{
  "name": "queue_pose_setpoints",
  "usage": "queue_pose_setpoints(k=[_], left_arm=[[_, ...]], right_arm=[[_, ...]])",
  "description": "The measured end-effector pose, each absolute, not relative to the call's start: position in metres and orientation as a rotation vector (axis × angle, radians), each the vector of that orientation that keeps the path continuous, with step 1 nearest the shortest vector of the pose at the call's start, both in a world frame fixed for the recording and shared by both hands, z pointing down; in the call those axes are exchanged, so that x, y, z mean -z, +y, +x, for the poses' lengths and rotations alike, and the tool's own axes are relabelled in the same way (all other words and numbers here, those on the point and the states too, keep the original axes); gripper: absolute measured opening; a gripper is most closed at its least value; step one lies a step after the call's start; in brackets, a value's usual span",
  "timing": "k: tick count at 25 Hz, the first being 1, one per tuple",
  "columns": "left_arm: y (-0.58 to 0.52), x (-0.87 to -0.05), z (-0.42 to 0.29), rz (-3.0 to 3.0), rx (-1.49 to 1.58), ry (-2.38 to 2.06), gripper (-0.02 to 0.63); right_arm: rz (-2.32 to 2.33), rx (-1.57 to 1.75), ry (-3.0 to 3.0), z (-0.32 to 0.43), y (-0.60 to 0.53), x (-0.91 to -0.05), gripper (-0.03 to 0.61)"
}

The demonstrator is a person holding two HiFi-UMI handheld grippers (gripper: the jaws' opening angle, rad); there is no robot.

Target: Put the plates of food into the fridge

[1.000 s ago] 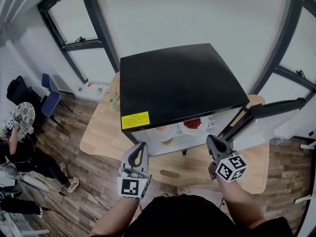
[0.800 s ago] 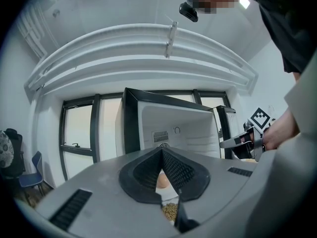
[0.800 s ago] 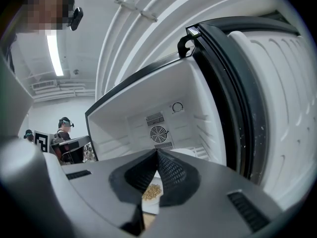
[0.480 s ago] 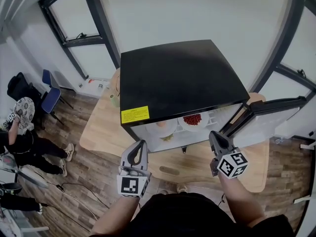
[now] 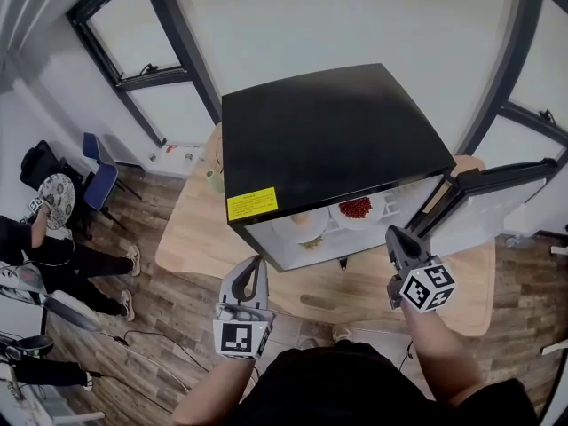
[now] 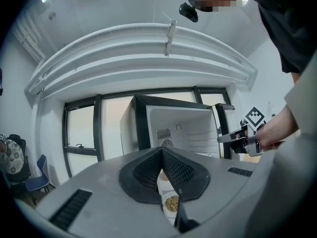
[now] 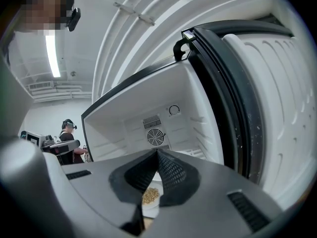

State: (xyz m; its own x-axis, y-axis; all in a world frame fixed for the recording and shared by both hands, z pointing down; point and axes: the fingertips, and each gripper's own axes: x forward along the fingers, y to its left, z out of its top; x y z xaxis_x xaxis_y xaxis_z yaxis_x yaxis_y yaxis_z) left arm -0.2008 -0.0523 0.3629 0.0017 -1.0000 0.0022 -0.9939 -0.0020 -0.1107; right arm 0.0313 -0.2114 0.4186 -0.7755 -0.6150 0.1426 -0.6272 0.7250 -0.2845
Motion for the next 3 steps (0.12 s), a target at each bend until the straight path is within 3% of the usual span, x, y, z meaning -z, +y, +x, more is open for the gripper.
queue_pose_setpoints(k=[3], left_arm=[[-0.0457,-0.3686,-0.2021,-2.16,0.158,2.158,0.005]], right_arm=[[1.036,-0.476,-2.89,0.0325,-0.2104,-0.4143,0.023]])
